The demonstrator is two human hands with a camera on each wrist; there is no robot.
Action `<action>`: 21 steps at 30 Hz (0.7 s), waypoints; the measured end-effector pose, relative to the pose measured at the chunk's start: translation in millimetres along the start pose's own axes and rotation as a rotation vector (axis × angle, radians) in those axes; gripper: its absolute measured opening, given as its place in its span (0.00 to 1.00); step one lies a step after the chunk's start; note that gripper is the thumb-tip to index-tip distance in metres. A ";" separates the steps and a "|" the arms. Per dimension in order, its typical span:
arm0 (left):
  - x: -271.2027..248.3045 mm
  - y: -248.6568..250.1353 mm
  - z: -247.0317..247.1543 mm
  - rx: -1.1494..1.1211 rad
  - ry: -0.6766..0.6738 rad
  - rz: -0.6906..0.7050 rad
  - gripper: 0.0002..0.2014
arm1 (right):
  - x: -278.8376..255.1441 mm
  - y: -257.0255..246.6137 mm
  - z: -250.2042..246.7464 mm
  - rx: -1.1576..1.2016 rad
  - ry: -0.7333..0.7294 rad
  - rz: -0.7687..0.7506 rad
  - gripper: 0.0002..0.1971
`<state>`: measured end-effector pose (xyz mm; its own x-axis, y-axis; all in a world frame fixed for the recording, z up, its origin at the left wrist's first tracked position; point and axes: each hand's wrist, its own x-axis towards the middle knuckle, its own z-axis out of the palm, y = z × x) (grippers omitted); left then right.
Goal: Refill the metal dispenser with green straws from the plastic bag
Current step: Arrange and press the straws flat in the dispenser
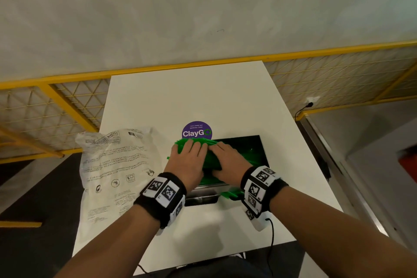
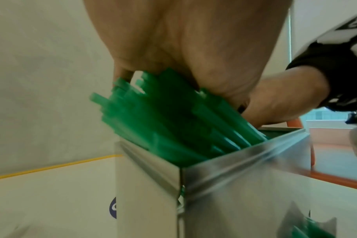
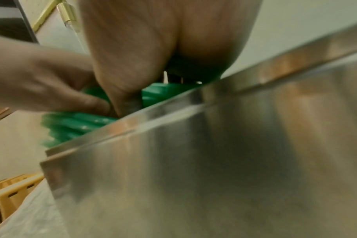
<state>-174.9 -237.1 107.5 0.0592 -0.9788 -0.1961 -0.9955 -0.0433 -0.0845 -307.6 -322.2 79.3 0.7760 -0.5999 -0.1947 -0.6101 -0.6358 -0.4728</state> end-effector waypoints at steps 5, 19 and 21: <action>0.4 6.0 3.4 -0.034 -0.090 -0.085 0.31 | -14.5 38.4 -10.9 -0.065 -0.156 0.201 0.40; -3.0 10.4 17.2 -0.422 0.042 -0.288 0.31 | -8.4 43.5 -20.7 -0.103 -0.208 0.228 0.26; -4.3 7.6 17.4 -0.473 0.101 -0.294 0.31 | -8.2 42.5 -26.2 -0.137 -0.177 0.188 0.25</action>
<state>-181.4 -229.8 90.7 0.3548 -0.9252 -0.1343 -0.8643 -0.3794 0.3303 -344.1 -357.0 83.3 0.6561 -0.6269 -0.4202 -0.7522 -0.5884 -0.2967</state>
